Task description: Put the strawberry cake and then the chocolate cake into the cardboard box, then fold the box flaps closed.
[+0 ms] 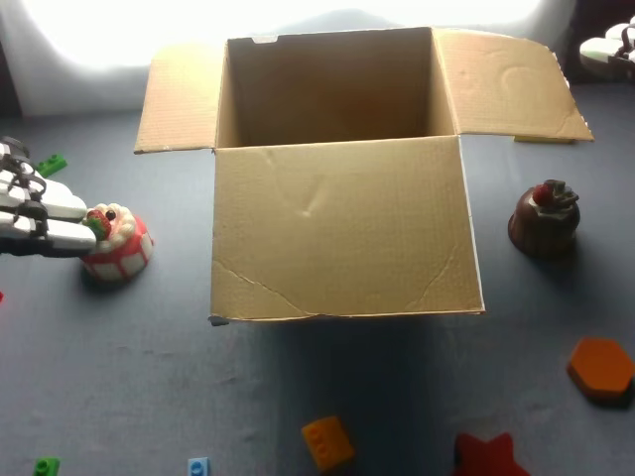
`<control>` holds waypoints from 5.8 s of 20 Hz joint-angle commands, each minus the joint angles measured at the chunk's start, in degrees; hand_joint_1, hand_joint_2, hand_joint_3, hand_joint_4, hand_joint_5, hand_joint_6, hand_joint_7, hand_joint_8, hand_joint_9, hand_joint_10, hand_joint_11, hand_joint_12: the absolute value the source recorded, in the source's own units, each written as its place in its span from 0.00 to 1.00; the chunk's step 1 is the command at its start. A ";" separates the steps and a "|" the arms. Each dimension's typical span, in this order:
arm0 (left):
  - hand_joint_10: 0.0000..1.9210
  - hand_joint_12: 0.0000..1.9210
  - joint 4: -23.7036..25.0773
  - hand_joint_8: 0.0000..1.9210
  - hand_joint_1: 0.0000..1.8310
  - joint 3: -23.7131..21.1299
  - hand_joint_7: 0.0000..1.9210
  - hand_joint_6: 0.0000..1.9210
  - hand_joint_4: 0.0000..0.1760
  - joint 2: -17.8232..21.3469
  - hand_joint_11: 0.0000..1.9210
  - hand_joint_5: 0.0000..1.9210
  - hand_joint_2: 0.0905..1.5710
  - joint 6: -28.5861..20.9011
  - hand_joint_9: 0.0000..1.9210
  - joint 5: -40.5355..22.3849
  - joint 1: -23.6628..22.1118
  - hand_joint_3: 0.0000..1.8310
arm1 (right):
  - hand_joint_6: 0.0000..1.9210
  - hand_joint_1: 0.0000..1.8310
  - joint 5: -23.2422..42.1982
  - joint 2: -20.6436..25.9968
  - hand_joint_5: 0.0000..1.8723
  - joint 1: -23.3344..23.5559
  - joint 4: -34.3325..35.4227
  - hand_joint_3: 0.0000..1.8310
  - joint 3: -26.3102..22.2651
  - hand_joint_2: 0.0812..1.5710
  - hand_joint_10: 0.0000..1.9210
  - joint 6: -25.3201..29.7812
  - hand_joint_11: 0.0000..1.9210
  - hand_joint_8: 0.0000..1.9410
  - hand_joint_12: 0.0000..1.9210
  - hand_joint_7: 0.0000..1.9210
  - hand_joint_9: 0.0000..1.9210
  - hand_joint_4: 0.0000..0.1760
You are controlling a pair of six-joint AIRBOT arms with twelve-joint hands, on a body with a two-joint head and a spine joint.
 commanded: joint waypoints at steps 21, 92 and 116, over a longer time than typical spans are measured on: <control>0.00 0.28 -12.28 0.00 0.62 11.09 0.06 0.00 0.17 -15.19 0.00 0.05 0.66 6.01 0.06 5.57 10.94 0.00 | 0.00 0.54 7.19 0.57 0.00 0.82 0.04 0.04 0.07 0.70 0.00 -0.23 0.00 0.00 0.00 0.00 0.01 0.20; 0.80 0.83 -4.61 0.76 0.73 31.93 0.36 0.59 0.00 -31.80 0.34 0.40 0.76 3.79 0.40 6.76 5.37 0.00 | 0.00 0.68 7.61 0.43 0.01 1.11 0.03 0.00 0.03 0.63 0.00 -0.51 0.00 0.00 0.00 0.00 0.00 0.07; 0.82 0.87 26.40 0.76 0.73 28.46 0.37 0.56 0.00 -28.28 0.34 0.41 0.76 -10.09 0.41 -3.42 -28.44 0.00 | 0.00 0.62 7.64 0.46 0.00 1.06 0.03 0.00 0.05 0.65 0.00 -0.60 0.00 0.00 0.00 0.00 0.00 0.13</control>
